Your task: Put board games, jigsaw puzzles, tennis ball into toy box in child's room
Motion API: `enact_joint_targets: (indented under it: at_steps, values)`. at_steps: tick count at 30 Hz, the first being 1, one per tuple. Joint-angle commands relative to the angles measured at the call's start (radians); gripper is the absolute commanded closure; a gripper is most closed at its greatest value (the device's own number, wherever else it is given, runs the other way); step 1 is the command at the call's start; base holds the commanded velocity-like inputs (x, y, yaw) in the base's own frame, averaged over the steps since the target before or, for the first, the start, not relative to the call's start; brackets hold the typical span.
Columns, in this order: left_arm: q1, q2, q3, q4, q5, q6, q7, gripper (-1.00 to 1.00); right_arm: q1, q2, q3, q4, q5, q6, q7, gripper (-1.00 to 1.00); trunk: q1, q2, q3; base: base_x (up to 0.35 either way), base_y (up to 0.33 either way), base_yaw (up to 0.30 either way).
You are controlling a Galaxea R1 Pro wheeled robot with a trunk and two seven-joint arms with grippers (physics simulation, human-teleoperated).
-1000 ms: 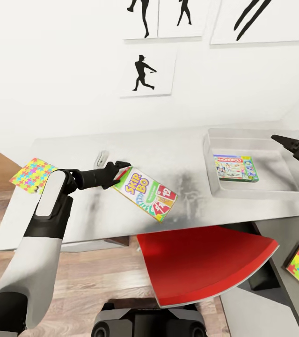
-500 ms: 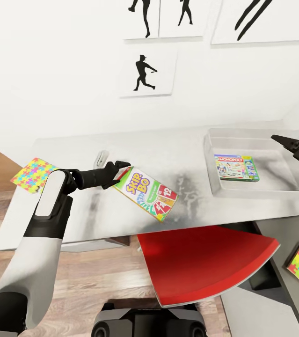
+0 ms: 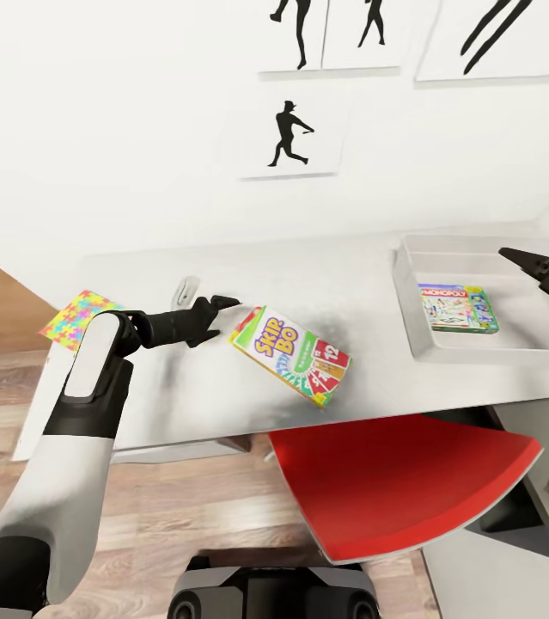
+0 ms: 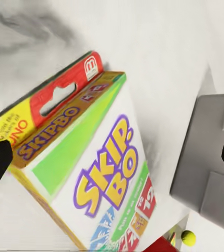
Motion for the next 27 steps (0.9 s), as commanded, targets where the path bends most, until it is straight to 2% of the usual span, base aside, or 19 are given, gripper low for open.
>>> enact_joint_targets:
  at_steps: [1,12,20,27]
  values:
    - [-0.001,0.001,-0.001,-0.001,0.010,-0.001,0.010,-1.00,-0.001,0.000,-0.002,0.000,0.009,0.005,0.010,-1.00,0.001,-0.002,-0.001,0.000,0.255,0.000]
    - [0.000,0.001,-0.003,-0.002,0.010,-0.001,0.010,-1.00,-0.001,0.000,-0.006,0.000,0.010,0.005,0.009,-1.00,0.001,-0.002,-0.001,0.000,0.204,0.000]
    - [0.014,0.001,-0.004,-0.004,0.010,-0.001,0.008,-1.00,-0.001,0.000,-0.007,0.000,0.009,0.005,0.009,-1.00,0.001,-0.002,-0.001,0.000,0.059,0.000]
    - [0.051,-0.004,-0.004,-0.024,0.025,-0.001,-0.010,-1.00,-0.001,0.000,-0.008,0.000,0.008,0.005,0.010,-1.00,0.001,-0.002,-0.001,0.000,0.022,0.000]
